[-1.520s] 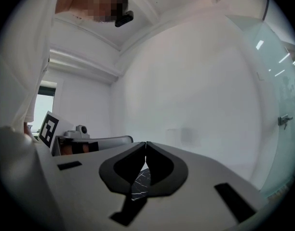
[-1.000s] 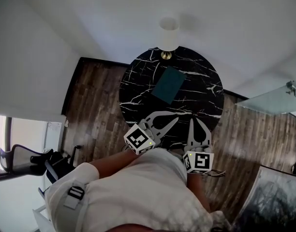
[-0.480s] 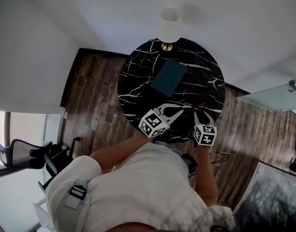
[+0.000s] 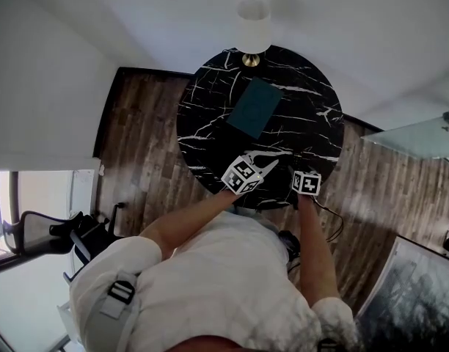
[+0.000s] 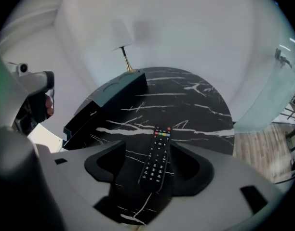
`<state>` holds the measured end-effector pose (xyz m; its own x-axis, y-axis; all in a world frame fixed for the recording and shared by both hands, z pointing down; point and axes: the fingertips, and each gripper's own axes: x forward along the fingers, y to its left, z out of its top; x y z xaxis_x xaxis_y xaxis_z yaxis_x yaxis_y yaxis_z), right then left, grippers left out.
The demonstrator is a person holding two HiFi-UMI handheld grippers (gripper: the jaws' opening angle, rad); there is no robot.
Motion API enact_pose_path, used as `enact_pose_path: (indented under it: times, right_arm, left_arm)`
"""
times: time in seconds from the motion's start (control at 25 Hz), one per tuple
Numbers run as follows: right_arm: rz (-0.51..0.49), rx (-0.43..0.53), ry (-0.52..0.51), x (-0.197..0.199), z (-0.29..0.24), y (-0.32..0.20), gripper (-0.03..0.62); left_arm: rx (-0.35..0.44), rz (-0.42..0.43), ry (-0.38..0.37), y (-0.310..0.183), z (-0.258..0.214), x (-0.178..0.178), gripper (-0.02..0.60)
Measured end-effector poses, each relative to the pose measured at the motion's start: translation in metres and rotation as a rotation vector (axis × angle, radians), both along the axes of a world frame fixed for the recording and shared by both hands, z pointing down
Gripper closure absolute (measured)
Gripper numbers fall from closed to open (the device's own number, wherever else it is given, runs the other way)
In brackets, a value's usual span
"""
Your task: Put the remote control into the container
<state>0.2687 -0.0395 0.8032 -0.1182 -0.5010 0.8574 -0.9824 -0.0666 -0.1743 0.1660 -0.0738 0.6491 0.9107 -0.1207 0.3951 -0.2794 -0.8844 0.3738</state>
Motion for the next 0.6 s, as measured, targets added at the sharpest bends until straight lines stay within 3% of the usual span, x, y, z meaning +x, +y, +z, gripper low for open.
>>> enact_pose_path:
  times: [0.28,0.6]
  right_arm:
    - [0.055,-0.097,-0.014,0.014,0.044,0.001,0.309]
    - [0.034,-0.111,0.027,0.018,0.060,0.007,0.309]
  left_arm:
    - [-0.027,0.021,-0.095,0.003,0.051,0.015,0.575]
    - [-0.088,-0.034,-0.122,-0.010,0.066,0.013,0.575]
